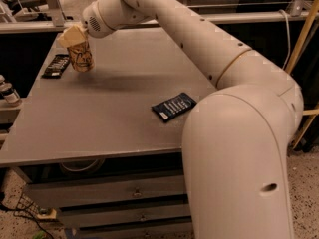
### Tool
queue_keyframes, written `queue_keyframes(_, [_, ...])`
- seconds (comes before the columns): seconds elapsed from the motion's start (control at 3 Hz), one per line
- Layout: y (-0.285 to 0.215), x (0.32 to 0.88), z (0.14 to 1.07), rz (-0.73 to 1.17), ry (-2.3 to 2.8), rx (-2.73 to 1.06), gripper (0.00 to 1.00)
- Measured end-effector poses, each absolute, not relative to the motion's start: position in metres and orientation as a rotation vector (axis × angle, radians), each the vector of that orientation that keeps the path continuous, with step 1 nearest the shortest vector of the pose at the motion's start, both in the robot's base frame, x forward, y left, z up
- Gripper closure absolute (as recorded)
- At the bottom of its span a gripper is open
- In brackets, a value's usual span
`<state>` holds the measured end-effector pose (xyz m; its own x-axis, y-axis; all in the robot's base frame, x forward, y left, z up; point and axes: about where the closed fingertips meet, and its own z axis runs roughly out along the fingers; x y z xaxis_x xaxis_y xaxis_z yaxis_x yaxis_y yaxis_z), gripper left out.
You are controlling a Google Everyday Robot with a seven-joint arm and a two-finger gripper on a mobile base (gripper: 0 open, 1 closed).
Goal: Move orange can near rxbar chocolate
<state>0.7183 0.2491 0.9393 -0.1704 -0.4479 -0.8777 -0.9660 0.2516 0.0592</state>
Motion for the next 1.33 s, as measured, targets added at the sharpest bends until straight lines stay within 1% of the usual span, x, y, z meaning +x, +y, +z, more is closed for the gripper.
queue_keyframes(0.33, [0.261, 0.727, 0.939, 0.844, 1.746, -1.317, 1.00])
queue_keyframes(0.67, [0.275, 0.736, 0.924, 0.795, 1.742, -1.321, 1.00])
queue_keyframes(1.0, [0.280, 0.737, 0.914, 0.797, 1.741, -1.320, 0.98])
queue_keyframes(1.33, [0.282, 0.736, 0.912, 0.800, 1.742, -1.324, 0.77])
